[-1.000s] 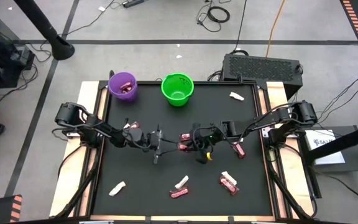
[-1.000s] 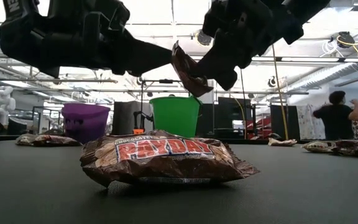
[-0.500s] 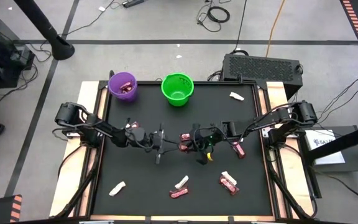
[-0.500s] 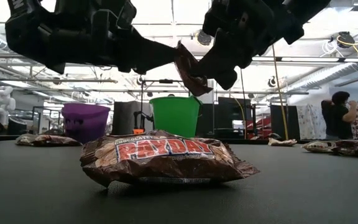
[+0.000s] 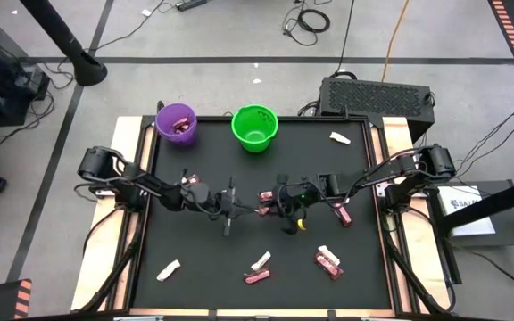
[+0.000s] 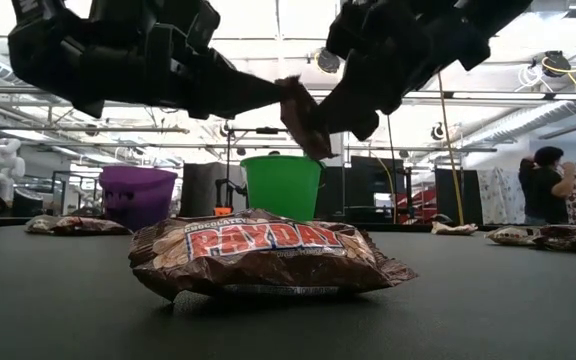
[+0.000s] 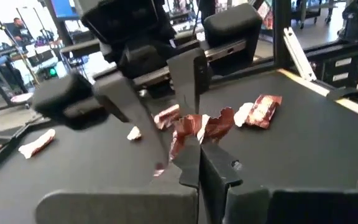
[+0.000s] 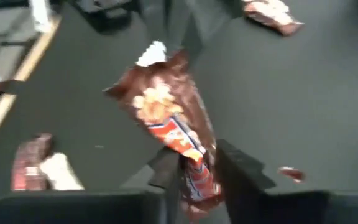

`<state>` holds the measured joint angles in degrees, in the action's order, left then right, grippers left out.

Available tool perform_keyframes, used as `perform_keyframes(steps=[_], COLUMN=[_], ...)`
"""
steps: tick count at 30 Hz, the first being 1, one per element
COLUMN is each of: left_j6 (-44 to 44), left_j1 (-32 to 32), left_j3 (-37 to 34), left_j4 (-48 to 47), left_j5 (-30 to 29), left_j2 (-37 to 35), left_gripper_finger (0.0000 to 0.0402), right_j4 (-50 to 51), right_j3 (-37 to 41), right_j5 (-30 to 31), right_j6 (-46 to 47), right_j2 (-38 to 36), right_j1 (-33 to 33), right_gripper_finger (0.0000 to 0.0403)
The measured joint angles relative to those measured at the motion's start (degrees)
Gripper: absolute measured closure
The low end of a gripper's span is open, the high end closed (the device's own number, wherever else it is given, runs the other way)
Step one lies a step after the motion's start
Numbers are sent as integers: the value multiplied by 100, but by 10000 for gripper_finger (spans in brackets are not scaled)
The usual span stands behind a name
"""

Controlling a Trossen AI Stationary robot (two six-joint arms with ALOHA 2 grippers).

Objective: Sort candy by brand, put in halloween buckets
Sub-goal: Put the brown chocolate bar into the purple bucket

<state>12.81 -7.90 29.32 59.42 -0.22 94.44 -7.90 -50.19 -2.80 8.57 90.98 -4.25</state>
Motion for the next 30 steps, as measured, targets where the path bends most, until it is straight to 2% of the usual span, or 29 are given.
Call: perform_keyframes(steps=[3,5,10,15,19,24,30], left_j6=[3,85,312,261,-132,-148,135], left_j1=[4,0,0,35,386,1547,3525], left_j3=[0,0,-1,269,669,865,876], left_j4=[-443,-1017,-3100,-5477,-7184,-8092,-8347], left_j5=[-131,-446,-1853,-3402,-4181,-4265,-3412], left_j2=[-183,-460,-1582,-3045,-3901,-4417,-4390], left_gripper_finger=[400,400,400,401,401,401,401], right_j4=[219,401,658,696,807,856,797], right_j3=[-9,-9,-9,-9,-9,-9,-9], right_j5=[509,845,1087,1069,1052,1049,1050], right_j6=[-149,-149,136,219,-29,-172,-326], right_j2=[-2,-4,-4,-4,-4,-7,-7], right_j1=[11,15,15,-9,-9,17,123], right_gripper_finger=[271,249,217,211,211,211,211])
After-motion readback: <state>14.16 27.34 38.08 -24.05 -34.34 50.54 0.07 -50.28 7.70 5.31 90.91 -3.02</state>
